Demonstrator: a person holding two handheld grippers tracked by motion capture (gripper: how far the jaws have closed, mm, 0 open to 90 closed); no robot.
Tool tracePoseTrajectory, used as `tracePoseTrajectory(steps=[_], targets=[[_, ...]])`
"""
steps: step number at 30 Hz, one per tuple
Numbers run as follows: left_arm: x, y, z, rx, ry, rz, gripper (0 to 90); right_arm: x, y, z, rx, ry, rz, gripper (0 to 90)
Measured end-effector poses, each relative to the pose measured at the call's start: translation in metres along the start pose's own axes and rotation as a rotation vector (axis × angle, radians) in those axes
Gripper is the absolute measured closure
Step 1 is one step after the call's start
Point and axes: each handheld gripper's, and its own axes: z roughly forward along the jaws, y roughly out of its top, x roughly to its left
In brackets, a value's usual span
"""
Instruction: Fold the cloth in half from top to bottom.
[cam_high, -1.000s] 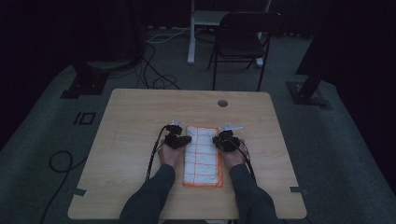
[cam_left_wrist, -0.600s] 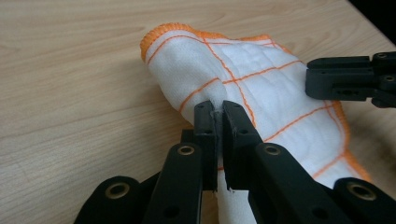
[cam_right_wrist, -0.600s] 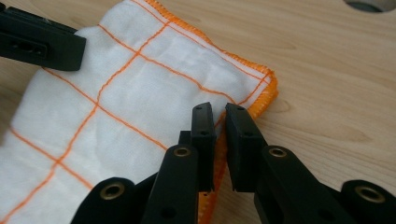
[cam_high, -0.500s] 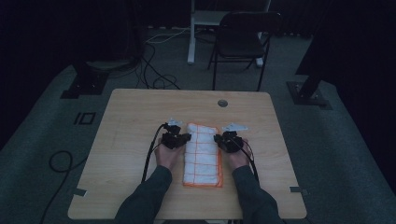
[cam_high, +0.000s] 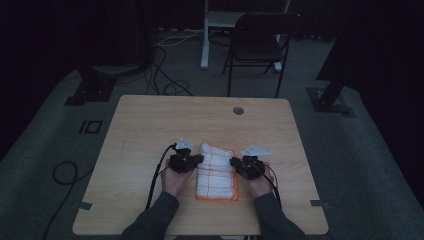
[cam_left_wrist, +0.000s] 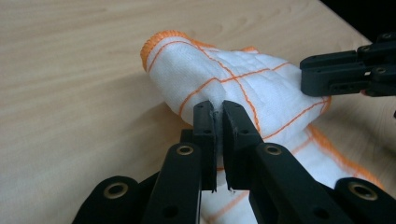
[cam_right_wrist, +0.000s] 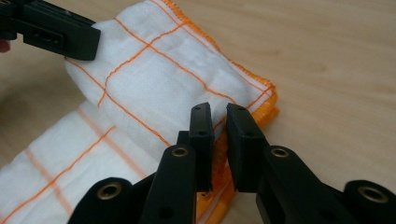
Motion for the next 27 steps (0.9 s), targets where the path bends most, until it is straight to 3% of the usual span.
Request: tracePoseTrajectory(steps=[7, 11, 14, 16, 18, 22, 27], targets=[[-0.005, -0.026, 0.002, 0.05, 0.002, -0.002, 84.8, 0.01, -0.016, -0.002, 0.055, 0.018, -0.007, 80.1], [-0.006, -0.033, 0.003, 0.05, 0.006, -0.003, 82.8, 0.012, -0.02, -0.002, 0.079, 0.019, -0.016, 79.0], [-0.006, -0.032, 0.001, 0.045, 0.005, -0.004, 80.5, 0.013, -0.022, -0.001, 0.086, 0.018, -0.013, 77.9], [-0.005, -0.03, -0.001, 0.04, 0.0, 0.0, 70.6, 0.012, -0.019, -0.004, 0.071, 0.013, -0.005, 67.3], [-0.003, -0.027, -0.006, 0.02, -0.005, -0.005, 67.0, 0.011, -0.016, -0.008, 0.044, 0.012, 0.006, 62.7], [0.003, -0.016, -0.016, -0.024, 0.008, -0.021, 64.5, 0.006, -0.008, -0.012, 0.004, -0.012, 0.021, 61.6], [0.01, -0.006, -0.016, -0.034, 0.023, -0.03, 63.2, -0.001, 0.0, -0.009, -0.004, -0.039, 0.035, 63.2]])
